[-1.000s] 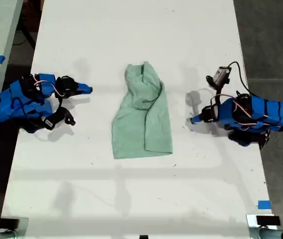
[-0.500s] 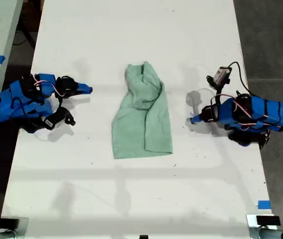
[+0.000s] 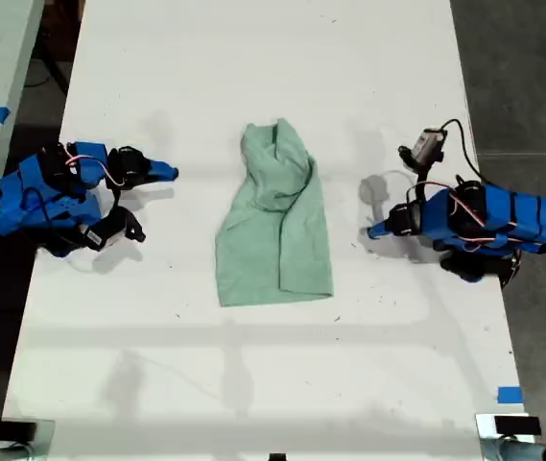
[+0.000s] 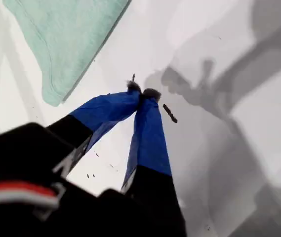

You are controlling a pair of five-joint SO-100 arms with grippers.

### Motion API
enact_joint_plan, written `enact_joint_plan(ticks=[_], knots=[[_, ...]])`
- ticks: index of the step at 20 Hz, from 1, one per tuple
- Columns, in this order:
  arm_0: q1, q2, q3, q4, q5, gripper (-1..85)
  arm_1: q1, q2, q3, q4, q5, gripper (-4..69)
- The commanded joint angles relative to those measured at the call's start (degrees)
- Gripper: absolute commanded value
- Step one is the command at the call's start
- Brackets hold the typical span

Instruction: Fold t shirt

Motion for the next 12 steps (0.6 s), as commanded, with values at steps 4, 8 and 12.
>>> enact_joint_plan(ticks=[4,8,12], knots=[[-0.2,0.6,2.1,0.2,-0.7,-0.2,-0.3,0.6,3.5,0.1,-0.1,1.2],[-0.2,0.6,2.1,0.2,-0.6,-0.3,-0.4,0.6,3.5,0.1,0.0,1.2],[-0.2,0.6,2.1,0.2,-0.6,-0.3,-0.4,0.6,3.5,0.1,0.1,1.2]])
